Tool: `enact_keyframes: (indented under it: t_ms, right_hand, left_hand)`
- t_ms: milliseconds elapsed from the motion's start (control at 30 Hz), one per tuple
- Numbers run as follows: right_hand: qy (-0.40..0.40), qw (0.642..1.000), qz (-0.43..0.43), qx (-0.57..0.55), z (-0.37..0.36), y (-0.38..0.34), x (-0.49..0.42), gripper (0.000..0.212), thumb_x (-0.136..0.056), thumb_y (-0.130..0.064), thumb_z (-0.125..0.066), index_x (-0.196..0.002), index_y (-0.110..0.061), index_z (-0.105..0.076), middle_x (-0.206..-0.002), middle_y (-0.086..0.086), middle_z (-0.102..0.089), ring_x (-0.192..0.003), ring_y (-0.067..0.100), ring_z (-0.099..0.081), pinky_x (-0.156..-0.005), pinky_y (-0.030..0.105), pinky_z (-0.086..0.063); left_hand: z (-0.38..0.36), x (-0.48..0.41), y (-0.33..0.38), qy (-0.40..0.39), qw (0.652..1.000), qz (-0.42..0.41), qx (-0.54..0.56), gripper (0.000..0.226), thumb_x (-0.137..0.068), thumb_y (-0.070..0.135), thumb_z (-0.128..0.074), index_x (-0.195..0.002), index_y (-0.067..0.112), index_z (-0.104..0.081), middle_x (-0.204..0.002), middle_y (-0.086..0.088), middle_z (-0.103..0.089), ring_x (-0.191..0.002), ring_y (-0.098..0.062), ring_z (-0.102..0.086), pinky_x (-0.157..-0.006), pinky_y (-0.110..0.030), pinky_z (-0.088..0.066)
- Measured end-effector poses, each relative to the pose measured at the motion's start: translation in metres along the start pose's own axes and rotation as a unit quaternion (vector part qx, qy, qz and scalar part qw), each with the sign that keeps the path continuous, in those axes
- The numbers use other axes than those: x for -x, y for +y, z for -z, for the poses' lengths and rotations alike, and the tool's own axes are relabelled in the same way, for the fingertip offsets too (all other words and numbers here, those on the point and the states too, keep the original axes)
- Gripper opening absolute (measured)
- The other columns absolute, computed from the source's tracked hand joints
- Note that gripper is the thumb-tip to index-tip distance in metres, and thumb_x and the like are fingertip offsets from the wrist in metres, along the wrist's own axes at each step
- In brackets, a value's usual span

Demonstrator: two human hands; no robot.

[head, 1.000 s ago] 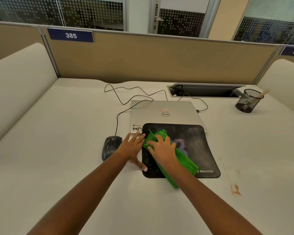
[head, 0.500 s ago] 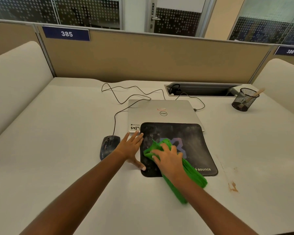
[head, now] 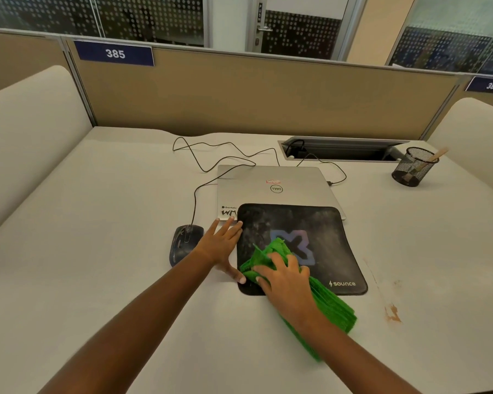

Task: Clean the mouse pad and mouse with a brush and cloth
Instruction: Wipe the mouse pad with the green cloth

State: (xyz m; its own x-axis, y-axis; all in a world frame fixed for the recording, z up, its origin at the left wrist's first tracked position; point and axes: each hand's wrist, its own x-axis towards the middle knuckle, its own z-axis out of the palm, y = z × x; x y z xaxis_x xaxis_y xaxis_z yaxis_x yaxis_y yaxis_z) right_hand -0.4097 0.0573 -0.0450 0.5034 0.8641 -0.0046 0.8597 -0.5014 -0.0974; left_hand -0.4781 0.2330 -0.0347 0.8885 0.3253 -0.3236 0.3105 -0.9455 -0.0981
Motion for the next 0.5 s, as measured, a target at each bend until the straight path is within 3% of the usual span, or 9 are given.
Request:
enact_keyframes:
  t_ms: [300, 500]
  right_hand:
    - [-0.021, 0.998, -0.022, 0.047, 0.013, -0.010, -0.066, 0.035, -0.098, -0.036, -0.033, -0.131, -0.032, -0.044, -0.144, 0.005, -0.031, -0.128, 0.036, -0.029, -0.100, 0.054, -0.033]
    - [-0.014, 1.000, 0.001, 0.004, 0.000, 0.000, -0.016, 0.034, -0.095, -0.039, -0.035, -0.127, -0.038, -0.045, -0.146, -0.001, -0.030, -0.131, 0.029, -0.027, -0.100, 0.046, -0.032]
  left_hand:
    - [-0.001, 0.000, -0.001, -0.001, 1.000, 0.001, 0.005, 0.123, -0.067, 0.076, -0.054, -0.148, 0.008, 0.010, -0.157, -0.006, 0.018, -0.143, -0.026, 0.023, -0.115, -0.046, 0.015]
    - [-0.002, -0.002, -0.003, 0.001, 1.000, -0.002, 0.009, 0.125, -0.066, 0.076, -0.055, -0.148, 0.007, 0.009, -0.157, -0.006, 0.019, -0.143, -0.026, 0.022, -0.115, -0.046, 0.015]
